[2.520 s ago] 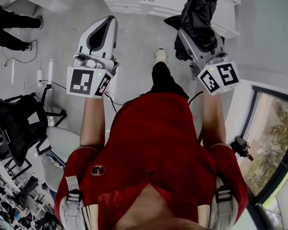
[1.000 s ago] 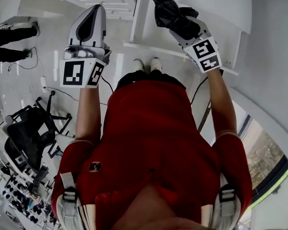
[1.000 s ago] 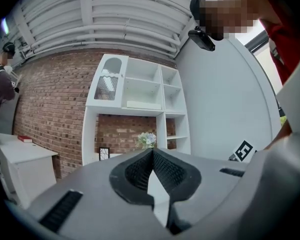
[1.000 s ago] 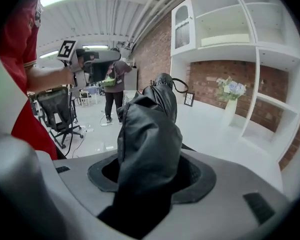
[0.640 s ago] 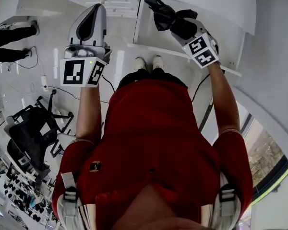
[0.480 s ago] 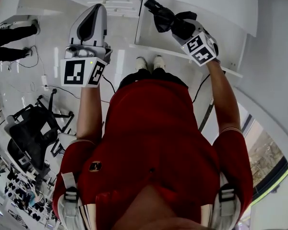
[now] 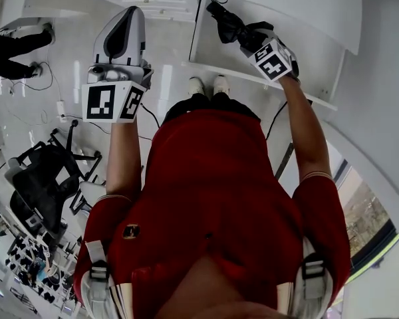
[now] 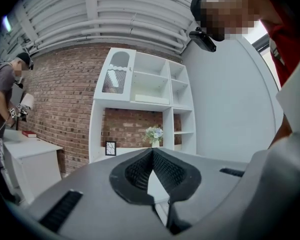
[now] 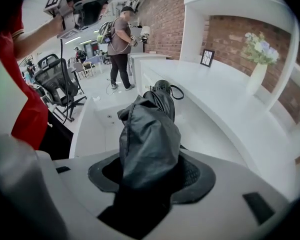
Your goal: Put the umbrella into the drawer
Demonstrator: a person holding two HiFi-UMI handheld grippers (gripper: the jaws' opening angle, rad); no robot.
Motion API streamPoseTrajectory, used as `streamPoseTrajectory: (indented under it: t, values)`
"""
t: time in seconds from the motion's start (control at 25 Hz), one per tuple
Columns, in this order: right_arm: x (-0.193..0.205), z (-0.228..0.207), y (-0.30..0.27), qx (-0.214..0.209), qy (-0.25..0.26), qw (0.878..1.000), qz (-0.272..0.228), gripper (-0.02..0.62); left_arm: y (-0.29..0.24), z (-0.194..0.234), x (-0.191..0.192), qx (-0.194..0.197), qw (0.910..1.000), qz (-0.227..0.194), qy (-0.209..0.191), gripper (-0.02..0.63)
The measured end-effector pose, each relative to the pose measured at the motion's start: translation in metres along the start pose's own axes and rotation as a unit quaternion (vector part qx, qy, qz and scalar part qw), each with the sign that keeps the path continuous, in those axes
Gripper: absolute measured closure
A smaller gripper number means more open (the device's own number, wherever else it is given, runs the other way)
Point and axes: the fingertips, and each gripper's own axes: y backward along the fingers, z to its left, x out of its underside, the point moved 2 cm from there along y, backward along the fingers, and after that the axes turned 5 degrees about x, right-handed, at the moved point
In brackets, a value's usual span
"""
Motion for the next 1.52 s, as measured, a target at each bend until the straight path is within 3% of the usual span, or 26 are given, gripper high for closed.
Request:
streamPoseTrajectory:
  t: [0.44,1.0,1.52]
  values:
    - [0.012,-0.015,-0.034,0.012,-0.101,0.994,0.051,0.350,0.007,0.015,0.002,-0.014,0.9999,0.009,0.000,0.600]
    - [0.020,-0.023,-0.061,0.035,-0.220,0.969,0.104,0.350,0.005,0.030,0.010,-0.019,0.9996,0.021,0.003,0.600]
    - [0.011,-0.014,-0.070,0.071,-0.268,0.954,0.116,0.351,0.006,0.043,0.020,-0.018,0.9994,0.026,0.013,0.600]
